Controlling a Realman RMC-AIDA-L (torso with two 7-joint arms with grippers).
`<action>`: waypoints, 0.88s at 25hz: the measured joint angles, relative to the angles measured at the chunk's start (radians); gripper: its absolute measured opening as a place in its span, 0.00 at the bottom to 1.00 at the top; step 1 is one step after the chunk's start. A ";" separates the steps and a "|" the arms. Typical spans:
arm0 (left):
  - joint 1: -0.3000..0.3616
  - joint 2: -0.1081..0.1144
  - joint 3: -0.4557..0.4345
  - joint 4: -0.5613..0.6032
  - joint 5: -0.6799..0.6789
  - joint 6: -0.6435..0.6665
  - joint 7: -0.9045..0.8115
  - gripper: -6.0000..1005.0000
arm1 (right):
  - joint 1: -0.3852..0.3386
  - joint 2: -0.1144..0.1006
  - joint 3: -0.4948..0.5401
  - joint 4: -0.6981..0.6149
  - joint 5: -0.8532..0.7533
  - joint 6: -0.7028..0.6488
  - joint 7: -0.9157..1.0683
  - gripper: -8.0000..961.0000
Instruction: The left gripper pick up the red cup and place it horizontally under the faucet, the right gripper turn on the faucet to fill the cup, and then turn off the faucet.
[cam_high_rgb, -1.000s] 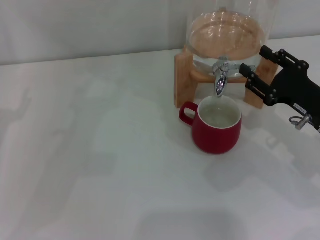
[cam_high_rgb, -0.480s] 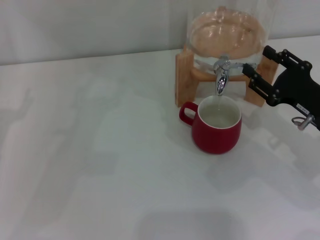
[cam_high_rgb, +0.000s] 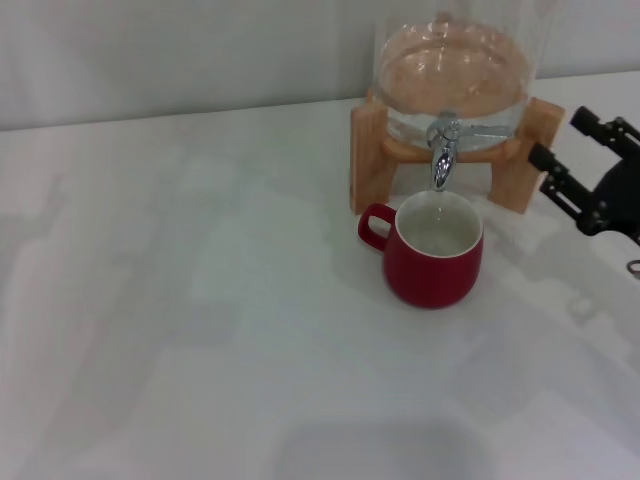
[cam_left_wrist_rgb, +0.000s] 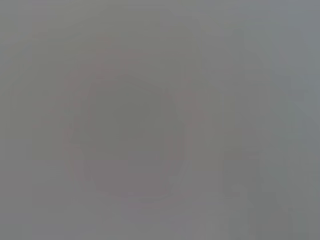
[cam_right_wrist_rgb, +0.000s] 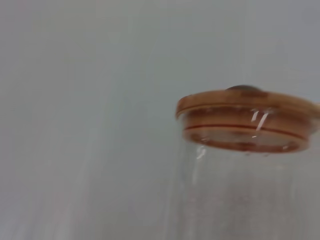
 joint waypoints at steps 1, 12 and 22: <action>0.000 0.000 0.000 0.000 0.000 0.000 0.000 0.86 | -0.006 0.000 0.009 0.001 0.000 0.007 0.000 0.63; -0.015 0.000 -0.006 0.020 -0.012 0.000 0.002 0.86 | -0.044 -0.003 0.125 -0.003 0.001 0.043 -0.032 0.63; -0.046 0.000 -0.032 0.056 -0.024 -0.013 0.006 0.86 | -0.052 0.000 0.197 -0.028 0.046 0.049 -0.071 0.63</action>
